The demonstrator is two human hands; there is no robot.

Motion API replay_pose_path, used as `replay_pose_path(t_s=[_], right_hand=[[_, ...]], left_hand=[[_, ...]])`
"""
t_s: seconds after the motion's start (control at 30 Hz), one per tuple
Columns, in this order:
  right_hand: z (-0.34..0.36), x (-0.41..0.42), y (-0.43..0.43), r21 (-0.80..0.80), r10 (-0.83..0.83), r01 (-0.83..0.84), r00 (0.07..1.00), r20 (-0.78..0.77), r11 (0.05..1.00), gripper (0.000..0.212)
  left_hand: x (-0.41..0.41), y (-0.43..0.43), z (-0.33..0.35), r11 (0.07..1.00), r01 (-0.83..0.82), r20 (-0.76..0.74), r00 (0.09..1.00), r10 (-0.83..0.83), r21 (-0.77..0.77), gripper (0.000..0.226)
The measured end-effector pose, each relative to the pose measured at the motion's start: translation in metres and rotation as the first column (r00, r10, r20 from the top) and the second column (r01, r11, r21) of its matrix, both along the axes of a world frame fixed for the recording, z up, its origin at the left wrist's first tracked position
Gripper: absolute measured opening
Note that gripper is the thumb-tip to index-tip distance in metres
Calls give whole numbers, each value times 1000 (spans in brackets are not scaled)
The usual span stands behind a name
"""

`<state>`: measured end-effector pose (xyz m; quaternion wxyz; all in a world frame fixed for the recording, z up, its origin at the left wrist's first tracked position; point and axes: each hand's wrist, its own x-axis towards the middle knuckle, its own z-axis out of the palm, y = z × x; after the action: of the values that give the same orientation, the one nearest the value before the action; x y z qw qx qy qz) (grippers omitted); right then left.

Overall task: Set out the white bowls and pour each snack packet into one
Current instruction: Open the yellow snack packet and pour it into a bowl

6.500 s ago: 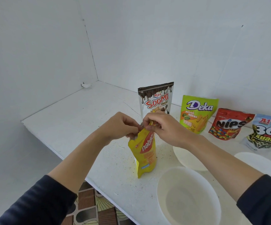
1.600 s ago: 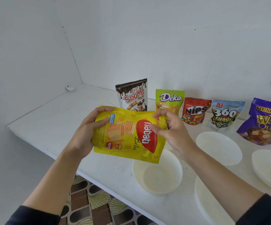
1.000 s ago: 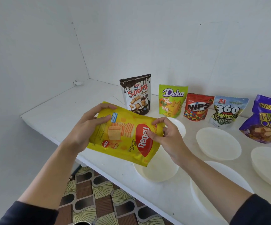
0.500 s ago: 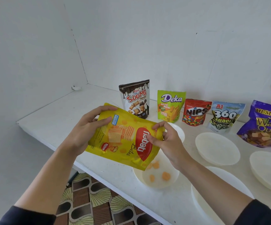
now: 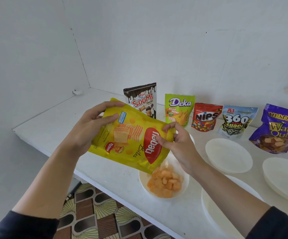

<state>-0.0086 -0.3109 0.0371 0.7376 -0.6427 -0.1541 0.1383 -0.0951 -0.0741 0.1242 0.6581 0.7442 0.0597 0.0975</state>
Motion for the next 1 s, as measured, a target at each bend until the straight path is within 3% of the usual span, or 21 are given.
replay_pose_path(t_s=[0.43, 0.8, 1.0], right_hand=[[-14, -5, -12, 138, 3, 10, 996, -93, 990, 33], [4, 3, -14, 242, -36, 39, 999, -17, 969, 29], [-10, 3, -19, 241, -48, 68, 995, -87, 968, 31]], left_hand=[[4, -25, 16, 969, 9, 28, 999, -16, 248, 22], [5, -33, 46, 952, -22, 120, 993, -16, 304, 23], [7, -44, 36, 945, 36, 104, 992, -73, 325, 27]])
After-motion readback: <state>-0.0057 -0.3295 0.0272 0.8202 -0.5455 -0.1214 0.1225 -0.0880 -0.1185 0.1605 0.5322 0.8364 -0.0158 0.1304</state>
